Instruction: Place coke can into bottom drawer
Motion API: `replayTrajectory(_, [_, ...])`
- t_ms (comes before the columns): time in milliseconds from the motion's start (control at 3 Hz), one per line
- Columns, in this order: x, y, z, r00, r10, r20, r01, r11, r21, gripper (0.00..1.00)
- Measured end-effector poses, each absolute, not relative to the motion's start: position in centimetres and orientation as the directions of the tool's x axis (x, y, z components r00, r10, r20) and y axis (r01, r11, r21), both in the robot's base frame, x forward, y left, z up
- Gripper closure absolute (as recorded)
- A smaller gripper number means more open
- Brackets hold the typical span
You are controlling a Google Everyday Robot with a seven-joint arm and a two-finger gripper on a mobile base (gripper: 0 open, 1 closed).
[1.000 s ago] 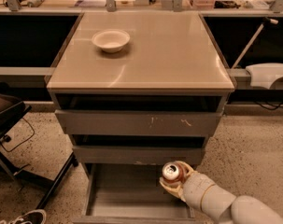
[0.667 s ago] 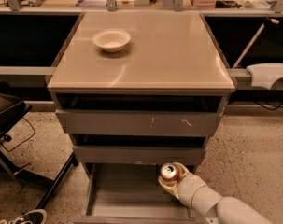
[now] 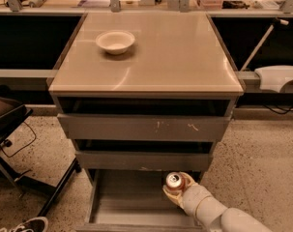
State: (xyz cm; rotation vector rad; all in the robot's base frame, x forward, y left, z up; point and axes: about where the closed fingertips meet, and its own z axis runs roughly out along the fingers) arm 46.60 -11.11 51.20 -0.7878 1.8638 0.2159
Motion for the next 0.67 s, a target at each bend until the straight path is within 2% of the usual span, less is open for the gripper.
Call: replayTrajectory(667, [50.4, -12.2, 41.7, -0.255, -0.398, -0.881, -0.554, 0.807, -0.204, 1.00])
